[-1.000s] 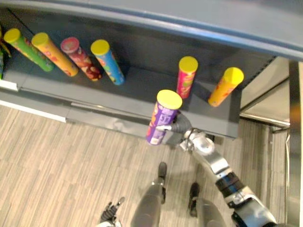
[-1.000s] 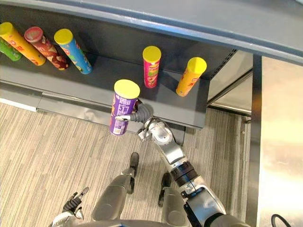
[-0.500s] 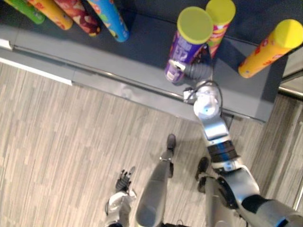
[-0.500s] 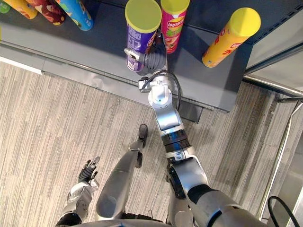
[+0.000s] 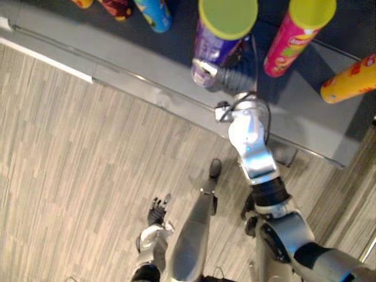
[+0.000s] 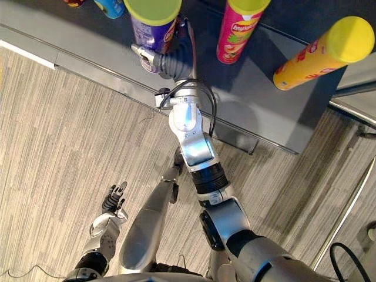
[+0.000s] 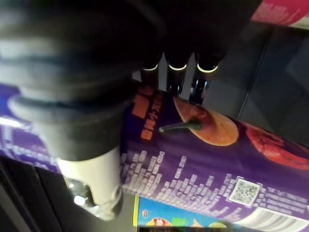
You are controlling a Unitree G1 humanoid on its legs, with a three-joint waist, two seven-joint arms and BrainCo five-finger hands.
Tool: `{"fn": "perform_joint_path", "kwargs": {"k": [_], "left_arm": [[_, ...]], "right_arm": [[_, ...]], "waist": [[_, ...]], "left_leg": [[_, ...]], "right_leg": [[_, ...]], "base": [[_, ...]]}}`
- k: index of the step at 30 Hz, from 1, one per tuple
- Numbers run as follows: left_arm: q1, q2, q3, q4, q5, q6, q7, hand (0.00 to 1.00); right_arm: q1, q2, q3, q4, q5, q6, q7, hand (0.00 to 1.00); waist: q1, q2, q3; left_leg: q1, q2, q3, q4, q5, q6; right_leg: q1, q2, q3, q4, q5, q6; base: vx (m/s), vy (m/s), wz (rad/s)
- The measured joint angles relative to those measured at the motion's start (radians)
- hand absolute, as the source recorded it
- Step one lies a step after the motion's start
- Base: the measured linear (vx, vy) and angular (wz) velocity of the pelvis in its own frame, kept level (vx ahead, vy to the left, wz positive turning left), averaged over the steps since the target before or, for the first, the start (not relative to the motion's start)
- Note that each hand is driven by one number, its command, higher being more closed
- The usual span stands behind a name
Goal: Put the gum and the chips on the shelf.
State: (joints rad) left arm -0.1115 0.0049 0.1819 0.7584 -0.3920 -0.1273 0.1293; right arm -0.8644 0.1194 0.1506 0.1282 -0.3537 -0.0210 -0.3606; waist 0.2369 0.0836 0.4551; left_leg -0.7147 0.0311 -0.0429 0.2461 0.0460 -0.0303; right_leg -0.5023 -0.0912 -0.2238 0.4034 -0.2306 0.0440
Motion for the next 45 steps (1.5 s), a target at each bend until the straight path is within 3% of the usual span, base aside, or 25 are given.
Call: {"fn": "perform_joint_path", "kwargs": {"k": [13,26,45], "left_arm": [[-0.007,0.0,0.016,0.005,0.0,0.001,0.02,0.0],[-0.007,0.003,0.022,0.033,0.0,-0.002,0.023,0.0],[-0.002,0.008,0.02,-0.011,-0.038,-0.017,0.028,0.0]], "right_arm": [[0.0,0.0,0.022,0.0,-0.041,0.012,-0.006,1.0],[-0.01,-0.003,0.023,0.014,-0.155,0.043,-0.029,1.0],[-0.061,-0.034,0.013,0.028,-0.196,0.067,-0.06,1.0]], "waist": [[0.014,-0.015,0.007],[0.021,-0.025,0.006],[0.042,-0.025,0.006]], "left_leg": [[-0.056,0.018,0.004,0.021,-0.022,-0.008],[-0.127,0.016,-0.008,0.0,0.029,-0.017],[-0.167,0.017,-0.02,-0.035,0.064,-0.027]], "right_leg": [[-0.043,0.004,-0.02,0.048,-0.025,-0.006],[-0.138,0.003,-0.019,0.108,-0.059,-0.012],[-0.199,0.007,-0.02,0.126,-0.069,-0.025]], "base": [[0.02,-0.03,0.08],[0.0,-0.016,0.07],[0.01,-0.001,0.02]]}}
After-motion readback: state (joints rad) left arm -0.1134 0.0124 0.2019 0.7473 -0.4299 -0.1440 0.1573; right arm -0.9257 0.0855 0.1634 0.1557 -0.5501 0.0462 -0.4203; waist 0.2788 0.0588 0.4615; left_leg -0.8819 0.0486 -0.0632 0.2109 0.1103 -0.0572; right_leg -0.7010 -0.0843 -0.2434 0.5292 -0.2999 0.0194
